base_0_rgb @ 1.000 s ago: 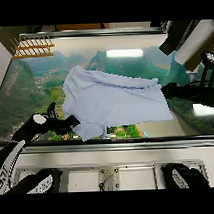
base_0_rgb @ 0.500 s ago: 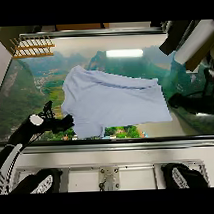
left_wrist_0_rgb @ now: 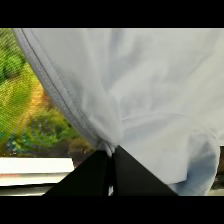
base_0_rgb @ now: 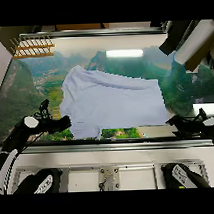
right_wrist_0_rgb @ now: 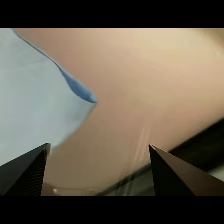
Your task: Fold the clothes and pants, and hang the long-sleeved shirts on hangers.
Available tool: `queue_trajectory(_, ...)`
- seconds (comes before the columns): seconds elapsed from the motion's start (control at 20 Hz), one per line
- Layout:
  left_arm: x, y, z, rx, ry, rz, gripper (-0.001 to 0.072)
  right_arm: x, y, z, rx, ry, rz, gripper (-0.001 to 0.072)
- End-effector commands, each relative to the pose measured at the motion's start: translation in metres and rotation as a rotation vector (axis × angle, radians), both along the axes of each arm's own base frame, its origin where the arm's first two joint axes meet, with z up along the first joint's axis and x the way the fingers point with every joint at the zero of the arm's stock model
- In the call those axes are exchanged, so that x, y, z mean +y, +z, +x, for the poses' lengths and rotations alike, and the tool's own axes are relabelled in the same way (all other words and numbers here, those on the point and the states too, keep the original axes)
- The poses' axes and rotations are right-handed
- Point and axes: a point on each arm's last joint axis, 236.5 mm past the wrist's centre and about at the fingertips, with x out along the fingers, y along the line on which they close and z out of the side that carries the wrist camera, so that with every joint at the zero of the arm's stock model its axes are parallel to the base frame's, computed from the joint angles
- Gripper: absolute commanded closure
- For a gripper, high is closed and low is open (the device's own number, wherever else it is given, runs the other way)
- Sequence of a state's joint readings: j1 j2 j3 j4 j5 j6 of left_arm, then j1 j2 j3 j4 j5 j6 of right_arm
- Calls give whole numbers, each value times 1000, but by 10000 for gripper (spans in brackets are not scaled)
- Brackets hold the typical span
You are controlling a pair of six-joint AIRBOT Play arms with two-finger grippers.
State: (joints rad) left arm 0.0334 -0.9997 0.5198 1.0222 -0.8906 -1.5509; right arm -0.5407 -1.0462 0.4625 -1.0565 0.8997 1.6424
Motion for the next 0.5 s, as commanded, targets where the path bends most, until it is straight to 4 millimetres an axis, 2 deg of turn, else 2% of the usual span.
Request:
queue_trajectory(0.0,1,1,0,-6,-5,6,699,19,-16,22,-61,11,47,40)
queue_trajectory(0.05,1,1,0,-6,-5,6,699,23,-18,27,-76,31,37,54)
queue_trajectory(0.15,1,1,0,-6,-5,6,699,28,-18,35,-105,79,-2,227)
queue_trajectory(0.25,1,1,0,-7,-4,6,699,31,-18,42,-130,104,-33,234)
queue_trajectory(0.3,1,1,0,-7,-4,6,699,33,-17,46,-149,134,-56,317)
queue_trajectory(0.35,1,1,0,-7,-4,6,699,34,-15,50,-168,169,-77,520)
queue_trajectory(0.4,1,1,0,-7,-4,6,699,34,-12,54,-184,191,-92,658)
queue_trajectory(0.45,1,2,2,-12,-3,8,699,33,-6,60,-207,217,-107,699)
